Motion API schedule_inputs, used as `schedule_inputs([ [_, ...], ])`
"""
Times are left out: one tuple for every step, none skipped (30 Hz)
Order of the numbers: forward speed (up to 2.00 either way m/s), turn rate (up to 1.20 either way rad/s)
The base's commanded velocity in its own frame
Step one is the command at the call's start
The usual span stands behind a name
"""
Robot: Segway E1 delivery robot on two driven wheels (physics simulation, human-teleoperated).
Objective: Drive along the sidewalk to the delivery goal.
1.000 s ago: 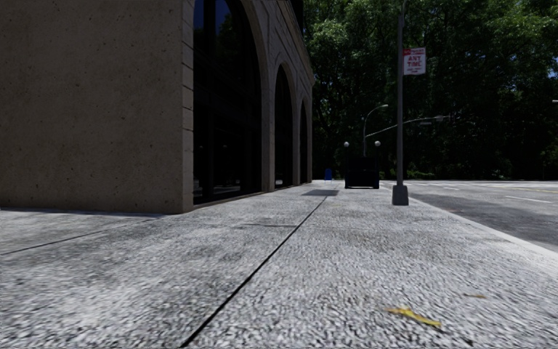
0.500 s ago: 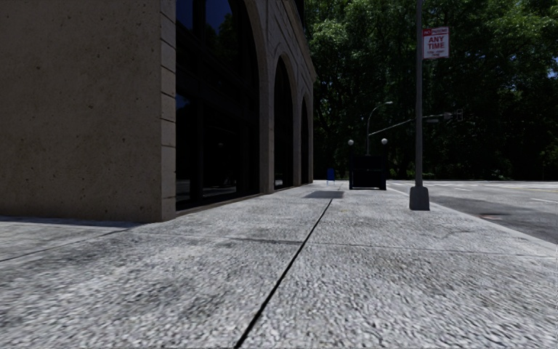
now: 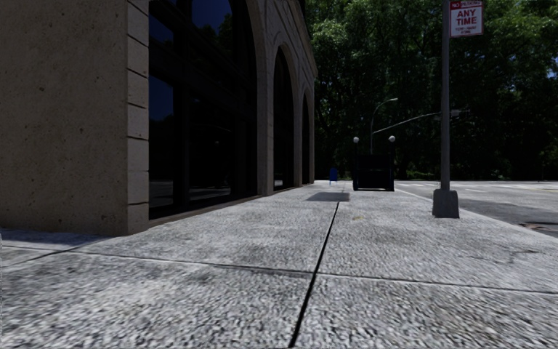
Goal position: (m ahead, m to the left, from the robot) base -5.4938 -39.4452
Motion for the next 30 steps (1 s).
schedule_inputs([
  [2.00, -0.12],
  [2.00, -0.12],
  [2.00, -0.12],
  [2.00, -0.12],
  [2.00, -0.12],
  [2.00, -0.12],
  [2.00, -0.12],
  [2.00, -0.12],
  [2.00, -0.12],
  [2.00, -0.12],
  [2.00, -0.12],
  [2.00, -0.12],
  [2.00, -0.12],
  [2.00, -0.12],
  [2.00, -0.12],
  [2.00, -0.12],
  [2.00, -0.12],
  [2.00, -0.17],
  [2.00, -0.21],
  [2.00, -0.21],
  [2.00, -0.33],
  [2.00, -0.37],
  [2.00, -0.39],
  [2.00, -0.40],
  [2.00, -0.40],
  [2.00, -0.40],
  [2.00, -0.40],
  [2.00, -0.40],
  [2.00, -0.40],
  [2.00, -0.40],
])
